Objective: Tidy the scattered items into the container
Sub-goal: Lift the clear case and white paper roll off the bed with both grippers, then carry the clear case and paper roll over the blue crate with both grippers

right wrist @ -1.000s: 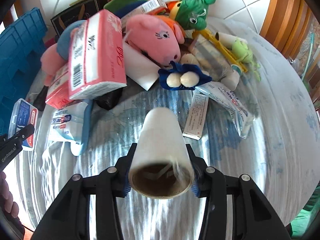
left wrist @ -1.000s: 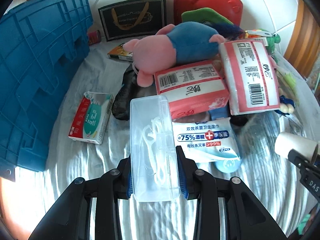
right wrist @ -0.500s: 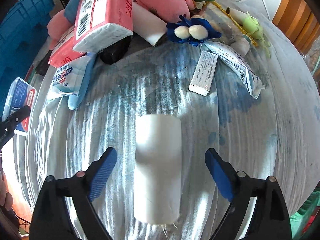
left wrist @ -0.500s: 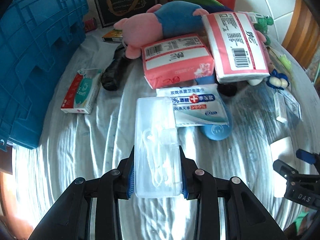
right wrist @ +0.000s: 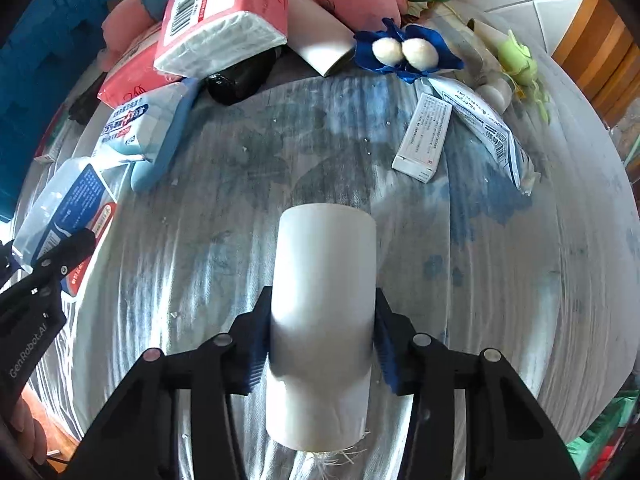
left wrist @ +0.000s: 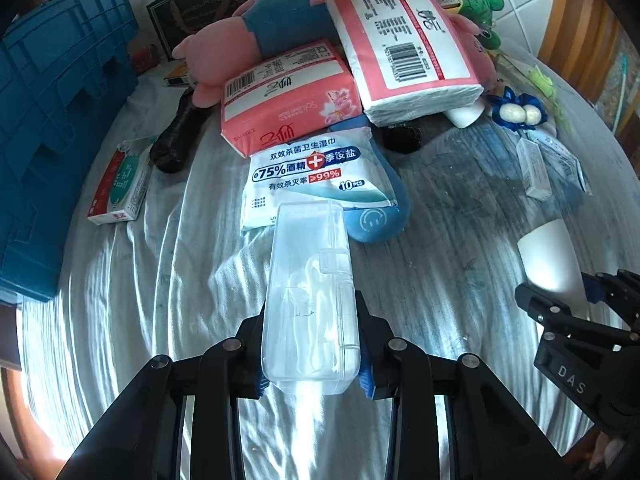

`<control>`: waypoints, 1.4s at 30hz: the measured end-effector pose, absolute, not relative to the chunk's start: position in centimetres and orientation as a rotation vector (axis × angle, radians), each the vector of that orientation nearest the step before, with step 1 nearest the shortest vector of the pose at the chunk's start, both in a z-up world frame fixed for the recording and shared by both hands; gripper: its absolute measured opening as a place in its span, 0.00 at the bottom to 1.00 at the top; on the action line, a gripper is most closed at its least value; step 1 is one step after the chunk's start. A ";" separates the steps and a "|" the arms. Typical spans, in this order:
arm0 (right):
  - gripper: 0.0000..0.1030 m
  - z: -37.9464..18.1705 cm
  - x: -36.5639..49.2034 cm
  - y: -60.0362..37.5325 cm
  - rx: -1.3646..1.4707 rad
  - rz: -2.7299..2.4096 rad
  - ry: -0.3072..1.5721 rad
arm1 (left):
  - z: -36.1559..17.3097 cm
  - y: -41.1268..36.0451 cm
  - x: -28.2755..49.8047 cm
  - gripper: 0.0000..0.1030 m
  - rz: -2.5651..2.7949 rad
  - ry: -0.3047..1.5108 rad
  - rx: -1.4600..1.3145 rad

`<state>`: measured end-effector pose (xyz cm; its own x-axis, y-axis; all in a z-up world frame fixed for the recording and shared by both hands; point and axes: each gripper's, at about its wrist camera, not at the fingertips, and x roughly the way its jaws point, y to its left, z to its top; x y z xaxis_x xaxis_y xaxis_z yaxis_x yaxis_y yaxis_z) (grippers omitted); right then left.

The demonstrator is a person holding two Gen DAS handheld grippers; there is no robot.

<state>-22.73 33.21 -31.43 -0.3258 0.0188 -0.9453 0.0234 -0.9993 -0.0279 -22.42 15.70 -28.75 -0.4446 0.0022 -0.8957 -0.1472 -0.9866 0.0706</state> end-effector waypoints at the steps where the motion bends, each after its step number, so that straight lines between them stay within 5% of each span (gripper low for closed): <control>1: 0.44 -31.2 -22.7 33.2 1.808 -2.569 0.071 | -28.3 15.7 -22.4 0.31 2.598 0.210 -1.588; 28: 0.44 -10.1 -23.8 28.4 1.041 -2.791 0.145 | -9.2 11.9 -23.3 0.31 3.048 0.084 -1.024; 42: 0.44 0.9 -26.3 17.8 0.658 -2.750 0.218 | 1.2 0.5 -24.9 0.31 3.273 0.020 -0.677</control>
<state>-26.32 17.80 0.87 -0.8485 -0.2567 -0.4628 0.3264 -0.9422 -0.0759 -24.90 0.55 1.15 -0.8988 -0.1971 -0.3915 0.1924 -0.9799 0.0517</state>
